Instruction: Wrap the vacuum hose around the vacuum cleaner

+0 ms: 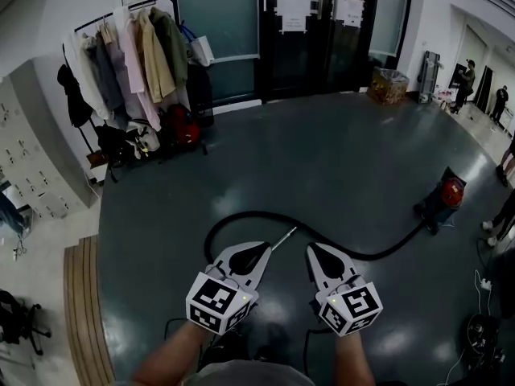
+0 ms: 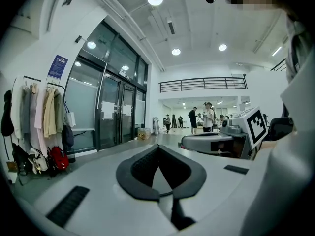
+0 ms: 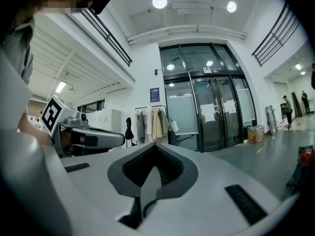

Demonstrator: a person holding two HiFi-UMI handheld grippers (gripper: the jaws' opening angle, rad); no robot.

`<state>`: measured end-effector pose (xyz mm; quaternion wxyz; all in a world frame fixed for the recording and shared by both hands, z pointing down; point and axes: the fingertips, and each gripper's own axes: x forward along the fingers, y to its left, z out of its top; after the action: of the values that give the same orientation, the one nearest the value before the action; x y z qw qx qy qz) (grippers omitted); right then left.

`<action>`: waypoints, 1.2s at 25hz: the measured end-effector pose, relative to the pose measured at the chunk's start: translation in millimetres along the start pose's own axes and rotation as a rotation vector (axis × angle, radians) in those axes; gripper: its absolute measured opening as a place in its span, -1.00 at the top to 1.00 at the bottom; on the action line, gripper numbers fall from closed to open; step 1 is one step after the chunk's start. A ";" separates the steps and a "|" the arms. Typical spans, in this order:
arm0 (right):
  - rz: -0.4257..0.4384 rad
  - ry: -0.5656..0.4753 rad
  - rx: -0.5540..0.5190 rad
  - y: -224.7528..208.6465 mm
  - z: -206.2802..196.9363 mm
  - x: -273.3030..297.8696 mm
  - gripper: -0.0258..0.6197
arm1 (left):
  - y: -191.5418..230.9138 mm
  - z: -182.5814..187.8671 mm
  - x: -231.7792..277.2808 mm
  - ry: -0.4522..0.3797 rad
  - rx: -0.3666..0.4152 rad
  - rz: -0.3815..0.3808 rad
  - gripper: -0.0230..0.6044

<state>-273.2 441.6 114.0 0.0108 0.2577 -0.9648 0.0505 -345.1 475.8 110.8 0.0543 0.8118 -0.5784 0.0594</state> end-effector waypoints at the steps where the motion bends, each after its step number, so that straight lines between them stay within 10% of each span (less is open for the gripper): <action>1: 0.004 -0.001 0.000 -2.4 -0.4 2.5 0.91 | 2.0 -2.3 2.1 0.006 -0.005 0.004 0.90; 30: -0.075 0.166 -0.053 -76.7 -22.9 244.5 0.91 | 221.6 -29.7 124.8 0.041 -0.120 -0.091 0.90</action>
<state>-447.1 256.5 155.2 0.0992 0.2883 -0.9513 0.0457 -515.2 292.1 164.3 0.1171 0.8312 -0.5421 0.0388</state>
